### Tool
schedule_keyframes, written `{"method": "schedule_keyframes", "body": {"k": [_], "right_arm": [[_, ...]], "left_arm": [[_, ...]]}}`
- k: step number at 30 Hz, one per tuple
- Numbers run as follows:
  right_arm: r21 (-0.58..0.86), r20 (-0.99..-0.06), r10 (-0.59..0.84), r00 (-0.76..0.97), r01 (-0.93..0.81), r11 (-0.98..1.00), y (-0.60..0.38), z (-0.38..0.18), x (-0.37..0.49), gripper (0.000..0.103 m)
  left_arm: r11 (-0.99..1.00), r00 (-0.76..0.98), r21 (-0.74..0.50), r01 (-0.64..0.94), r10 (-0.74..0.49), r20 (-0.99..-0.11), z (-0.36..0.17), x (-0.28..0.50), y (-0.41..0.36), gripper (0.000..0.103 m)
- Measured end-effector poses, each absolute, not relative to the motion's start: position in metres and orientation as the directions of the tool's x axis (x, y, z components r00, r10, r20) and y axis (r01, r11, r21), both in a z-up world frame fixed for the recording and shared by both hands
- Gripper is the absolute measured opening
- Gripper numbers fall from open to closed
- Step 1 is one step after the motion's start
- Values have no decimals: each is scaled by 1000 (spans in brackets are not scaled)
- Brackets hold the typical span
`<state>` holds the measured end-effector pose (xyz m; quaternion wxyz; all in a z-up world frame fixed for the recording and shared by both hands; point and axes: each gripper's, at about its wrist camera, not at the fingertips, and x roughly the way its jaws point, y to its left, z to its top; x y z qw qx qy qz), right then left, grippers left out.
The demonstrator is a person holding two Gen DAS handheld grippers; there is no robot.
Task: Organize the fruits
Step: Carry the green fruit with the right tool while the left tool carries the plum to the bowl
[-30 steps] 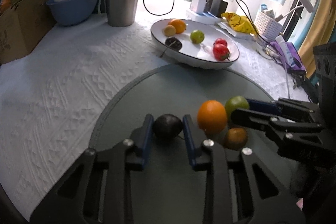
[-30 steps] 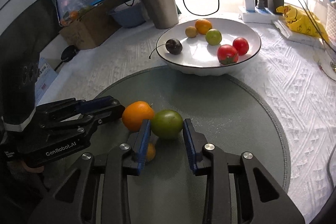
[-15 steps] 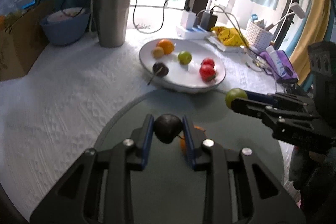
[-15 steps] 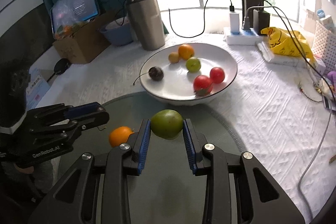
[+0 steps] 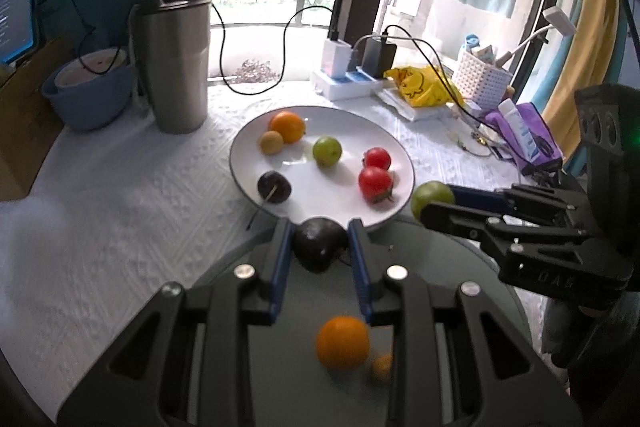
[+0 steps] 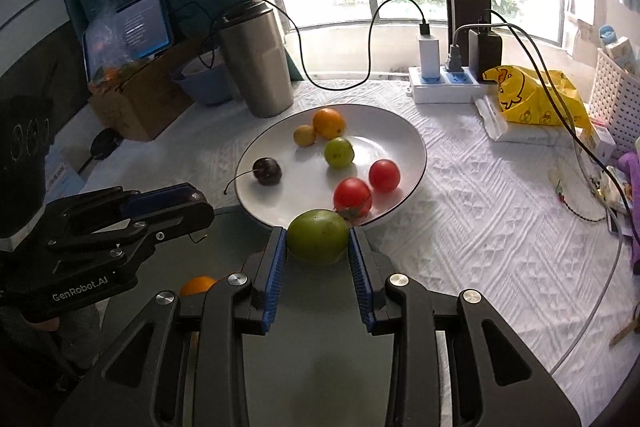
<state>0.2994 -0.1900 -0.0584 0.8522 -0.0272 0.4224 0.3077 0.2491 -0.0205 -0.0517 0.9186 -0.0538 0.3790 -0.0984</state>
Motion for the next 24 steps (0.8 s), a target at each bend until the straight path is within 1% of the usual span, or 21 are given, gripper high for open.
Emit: {"method": "schedule_keyframes", "body": {"k": [8,20,24], "right_arm": [[206,-745,509,430,-578,790,-181,-62,318,34],[218,-779,514,359,-613,759,-155,-83,341,33],[178,-783,488,386,-613,770,-150,-82,348,33]], "left_arm": [[971,678,-187,146,-236,-697,-62,274,-23,29],[967,638,-195,161,-253,-727,-76,305,-20,29],[963,631,-217,161,-270,-727,-80,314,-17,29]]}}
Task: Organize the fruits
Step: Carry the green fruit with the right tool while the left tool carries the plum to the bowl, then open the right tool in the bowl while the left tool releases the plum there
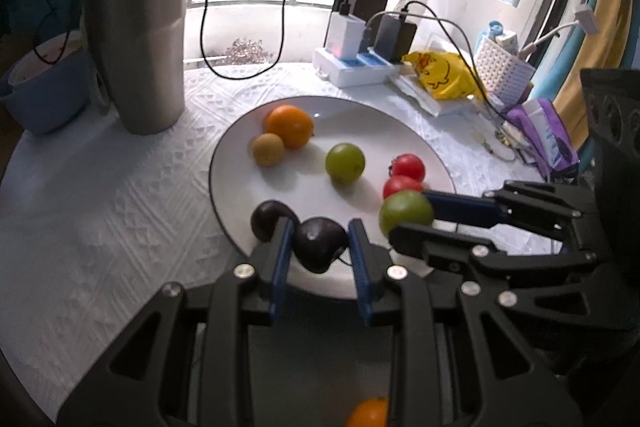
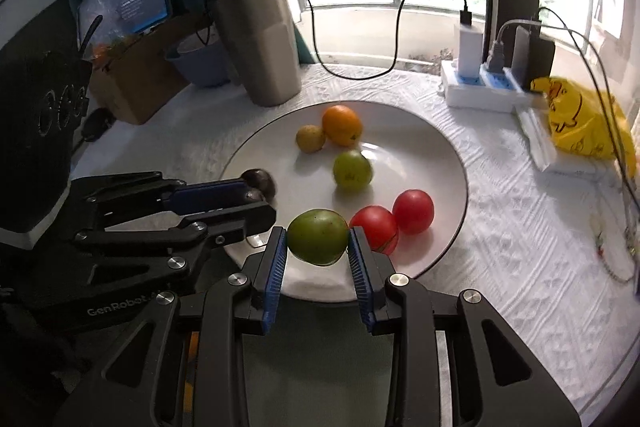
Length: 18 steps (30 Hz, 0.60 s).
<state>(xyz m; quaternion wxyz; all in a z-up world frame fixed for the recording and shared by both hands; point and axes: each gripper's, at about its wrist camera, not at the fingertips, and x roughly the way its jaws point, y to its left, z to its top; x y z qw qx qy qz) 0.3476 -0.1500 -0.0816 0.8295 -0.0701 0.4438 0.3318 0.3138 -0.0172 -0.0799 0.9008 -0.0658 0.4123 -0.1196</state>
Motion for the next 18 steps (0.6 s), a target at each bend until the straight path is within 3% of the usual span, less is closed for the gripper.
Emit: {"method": "schedule_keyframes", "body": {"k": [18], "right_arm": [[113,-782,418,463,-553,825,-159,-72,352,35]], "left_arm": [[963,671,-229,139,-262,-693,-62,306,-10,32]]}}
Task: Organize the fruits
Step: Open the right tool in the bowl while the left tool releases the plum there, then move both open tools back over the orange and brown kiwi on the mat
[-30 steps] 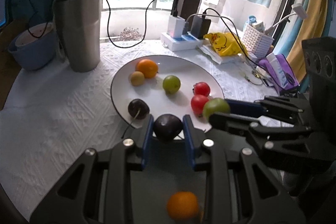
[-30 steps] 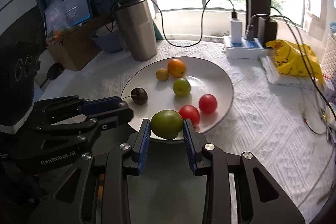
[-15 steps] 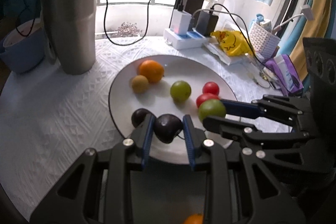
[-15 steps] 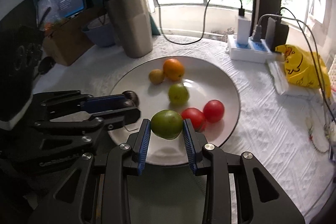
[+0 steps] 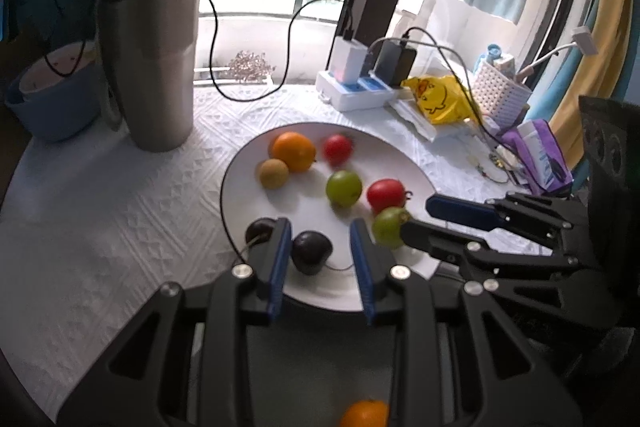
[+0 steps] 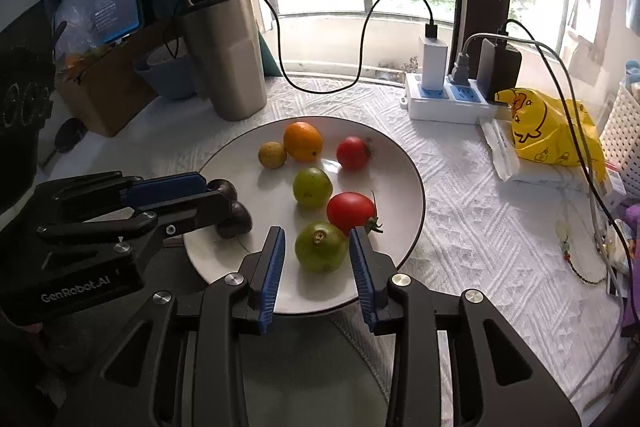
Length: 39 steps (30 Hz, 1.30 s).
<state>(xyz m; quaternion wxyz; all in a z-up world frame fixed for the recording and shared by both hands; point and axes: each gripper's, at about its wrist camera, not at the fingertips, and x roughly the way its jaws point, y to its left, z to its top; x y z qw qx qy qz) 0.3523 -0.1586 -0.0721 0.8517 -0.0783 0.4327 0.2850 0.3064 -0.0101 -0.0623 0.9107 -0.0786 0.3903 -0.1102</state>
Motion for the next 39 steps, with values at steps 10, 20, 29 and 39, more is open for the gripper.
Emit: {"method": "schedule_keyframes", "body": {"k": [10,20,29,39], "right_arm": [[117,-768,428,477,-552,826,-163,-54,319,36],[111,-759,431,487,-556,824,-161,-46,284,36],[104,-758,434,486,-567,817,-156,-45,256,36],[102,-767,438,469,-585,805,-150,-52,224,36]], "left_arm": [[963,701,-232,139,-261,-664,-47,272,-6,37],[965,724,-233,119,-245,-645,-43,231,8,40],[967,733,-231,104,-232,-639,-45,200,18,41],[968,741,-230,96,-224,-633,-51,168,22,41]]}}
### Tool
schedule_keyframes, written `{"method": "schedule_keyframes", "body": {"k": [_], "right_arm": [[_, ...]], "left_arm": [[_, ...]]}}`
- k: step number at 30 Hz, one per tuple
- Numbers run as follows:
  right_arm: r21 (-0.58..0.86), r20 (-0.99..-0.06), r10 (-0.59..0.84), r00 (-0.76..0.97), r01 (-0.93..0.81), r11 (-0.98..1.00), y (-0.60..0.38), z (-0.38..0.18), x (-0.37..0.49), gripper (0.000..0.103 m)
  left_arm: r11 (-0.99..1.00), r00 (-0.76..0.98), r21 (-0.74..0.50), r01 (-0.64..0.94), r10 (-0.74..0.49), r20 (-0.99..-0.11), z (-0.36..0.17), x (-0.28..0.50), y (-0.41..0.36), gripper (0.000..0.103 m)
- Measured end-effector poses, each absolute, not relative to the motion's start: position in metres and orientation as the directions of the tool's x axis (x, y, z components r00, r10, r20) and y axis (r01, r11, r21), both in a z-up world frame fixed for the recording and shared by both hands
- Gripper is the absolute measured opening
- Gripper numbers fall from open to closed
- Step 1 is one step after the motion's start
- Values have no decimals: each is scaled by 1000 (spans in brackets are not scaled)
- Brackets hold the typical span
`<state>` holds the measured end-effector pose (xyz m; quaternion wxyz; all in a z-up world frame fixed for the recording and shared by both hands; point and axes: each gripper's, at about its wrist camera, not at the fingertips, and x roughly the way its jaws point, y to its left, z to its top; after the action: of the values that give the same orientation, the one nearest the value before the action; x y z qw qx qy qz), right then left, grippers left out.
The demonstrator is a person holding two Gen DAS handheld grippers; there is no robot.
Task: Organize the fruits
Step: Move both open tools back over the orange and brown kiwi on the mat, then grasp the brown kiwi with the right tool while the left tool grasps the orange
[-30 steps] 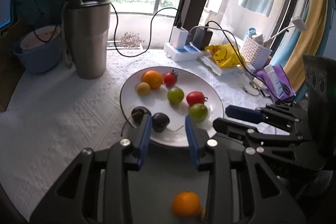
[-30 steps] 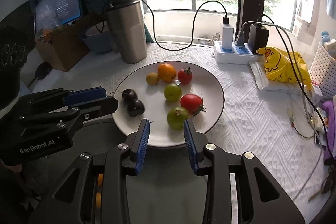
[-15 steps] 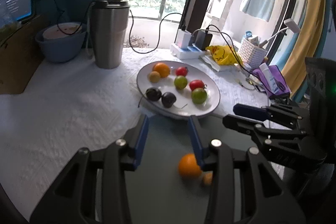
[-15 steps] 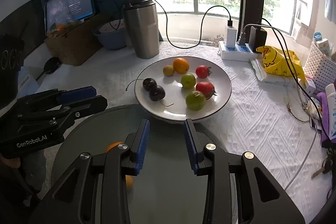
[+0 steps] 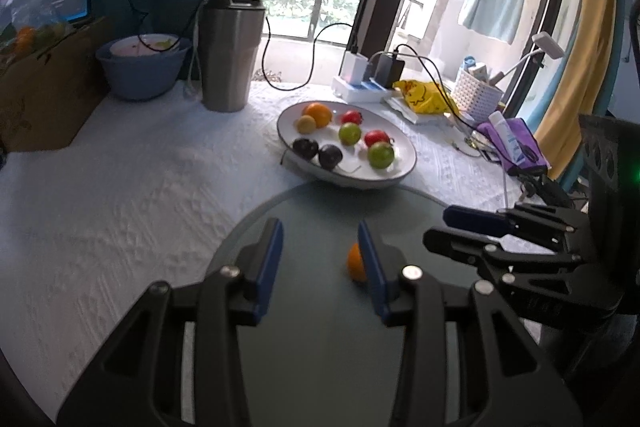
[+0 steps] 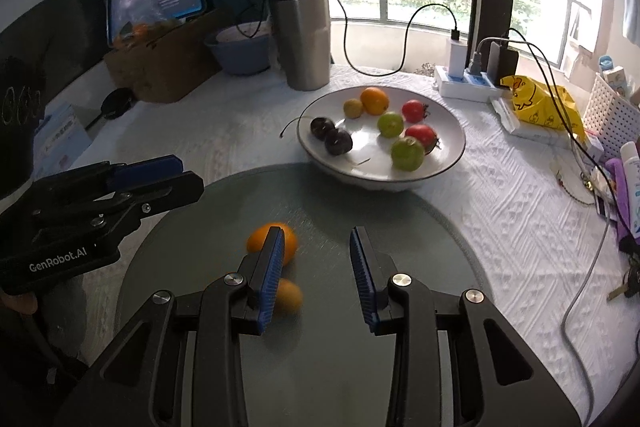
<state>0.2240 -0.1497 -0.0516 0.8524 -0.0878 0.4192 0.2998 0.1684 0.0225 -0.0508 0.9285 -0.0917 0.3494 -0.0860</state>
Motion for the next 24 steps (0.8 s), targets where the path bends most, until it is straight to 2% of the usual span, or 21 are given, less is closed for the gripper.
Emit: {"method": "schedule_keyframes", "body": {"k": [17,19,21,24], "right_arm": [[136,-819,436,373,-611,780,-134,-94,207,36],[134,-816,440,374,-619,774,-136,-97,206,35],[130,-815,440,377,-621,773,-137,-97,206,29],[144,-810,448,379,-613,777,-143,-96,208,29]], "left_arm": [[974,713,-215,76,-204,-671,-74,149,23,41],[974,711,-215,77,-205,-673,-75,151,21,41],[974,704,-214,79,-206,-679,-77,153,17,41],[974,698,-208,87,-208,-686,-78,156,12,41]]}}
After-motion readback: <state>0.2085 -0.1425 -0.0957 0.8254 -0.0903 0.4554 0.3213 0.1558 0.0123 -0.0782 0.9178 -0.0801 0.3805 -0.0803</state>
